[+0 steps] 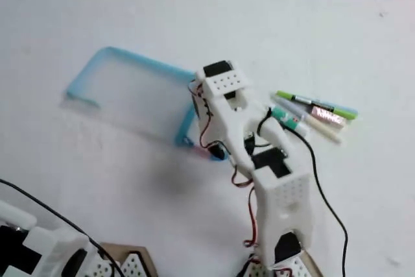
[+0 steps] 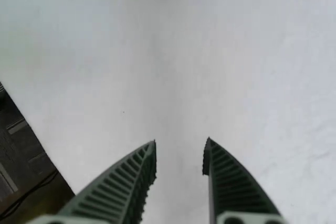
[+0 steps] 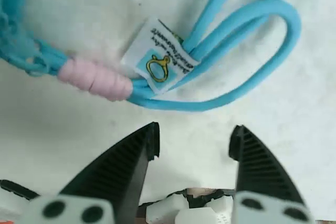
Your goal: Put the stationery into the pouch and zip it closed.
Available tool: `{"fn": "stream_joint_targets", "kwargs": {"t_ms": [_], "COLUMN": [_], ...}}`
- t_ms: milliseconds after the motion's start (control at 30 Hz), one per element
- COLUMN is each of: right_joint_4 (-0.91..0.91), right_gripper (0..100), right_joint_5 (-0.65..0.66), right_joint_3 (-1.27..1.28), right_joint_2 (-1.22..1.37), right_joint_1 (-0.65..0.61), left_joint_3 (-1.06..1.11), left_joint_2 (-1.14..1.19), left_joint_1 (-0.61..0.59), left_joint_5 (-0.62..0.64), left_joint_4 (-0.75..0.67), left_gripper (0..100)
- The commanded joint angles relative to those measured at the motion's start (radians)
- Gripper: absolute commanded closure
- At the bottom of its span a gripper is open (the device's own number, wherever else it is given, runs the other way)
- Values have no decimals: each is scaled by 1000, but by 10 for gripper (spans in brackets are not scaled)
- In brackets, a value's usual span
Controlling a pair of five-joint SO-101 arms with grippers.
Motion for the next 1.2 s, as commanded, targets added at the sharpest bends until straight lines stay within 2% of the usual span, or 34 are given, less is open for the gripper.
{"fn": "stream_joint_targets", "kwargs": {"t_ms": [0,233,333,400,600,667,933,1167], "right_joint_4": [21,5,-61,-119,-288,-302,-318,-318], "right_gripper": [725,726,726,726,726,726,726,726], "right_joint_5": [29,21,34,120,663,779,982,1008], "right_joint_3": [29,35,41,52,84,81,43,-69], "right_joint_2": [-156,-352,-367,-351,-243,-189,-71,28], "right_joint_1": [10,76,130,150,148,150,162,176], "left_joint_3": [-6,-6,-6,-6,-12,-12,-6,-14], "left_joint_2": [-44,-44,-44,-44,-44,-44,-44,-44], "left_joint_1": [1,-1,-1,-1,-1,-1,-1,2], "left_joint_5": [-8,-8,-8,-8,-8,-8,-8,-8], "left_joint_4": [-6,-5,-6,-6,-6,-8,-49,-55], "left_gripper": [835,835,835,835,835,835,835,835]}}
